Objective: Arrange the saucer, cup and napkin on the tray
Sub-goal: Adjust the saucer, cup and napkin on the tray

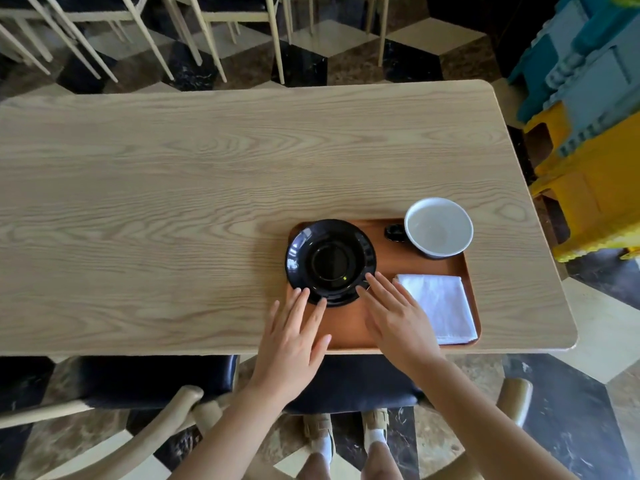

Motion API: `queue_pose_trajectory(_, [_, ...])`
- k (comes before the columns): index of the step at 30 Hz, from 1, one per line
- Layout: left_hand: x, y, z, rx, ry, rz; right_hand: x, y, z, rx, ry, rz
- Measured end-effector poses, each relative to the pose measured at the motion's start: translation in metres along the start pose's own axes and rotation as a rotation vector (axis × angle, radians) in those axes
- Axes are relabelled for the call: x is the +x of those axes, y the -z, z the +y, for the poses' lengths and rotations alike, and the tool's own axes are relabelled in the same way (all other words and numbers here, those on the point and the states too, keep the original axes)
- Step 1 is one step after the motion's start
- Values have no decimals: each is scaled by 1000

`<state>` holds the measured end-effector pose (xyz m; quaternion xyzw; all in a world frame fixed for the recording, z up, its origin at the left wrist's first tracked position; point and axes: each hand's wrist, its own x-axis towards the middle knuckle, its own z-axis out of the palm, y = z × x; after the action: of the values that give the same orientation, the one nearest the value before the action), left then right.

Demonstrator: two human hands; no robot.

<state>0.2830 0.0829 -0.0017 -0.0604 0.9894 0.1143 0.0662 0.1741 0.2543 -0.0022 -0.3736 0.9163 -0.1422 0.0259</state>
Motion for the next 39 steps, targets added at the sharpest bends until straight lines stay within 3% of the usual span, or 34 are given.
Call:
queue_pose_trajectory(23, [-18, 4, 2, 11, -62, -4, -28, 3, -16, 35, -36, -1])
queue_pose_trajectory(31, [88, 46, 54, 20, -168, 157, 14, 58, 46, -108, -180, 316])
queue_pose_trajectory(39, [181, 45, 110, 15, -76, 28, 45, 74, 118, -116, -448, 115])
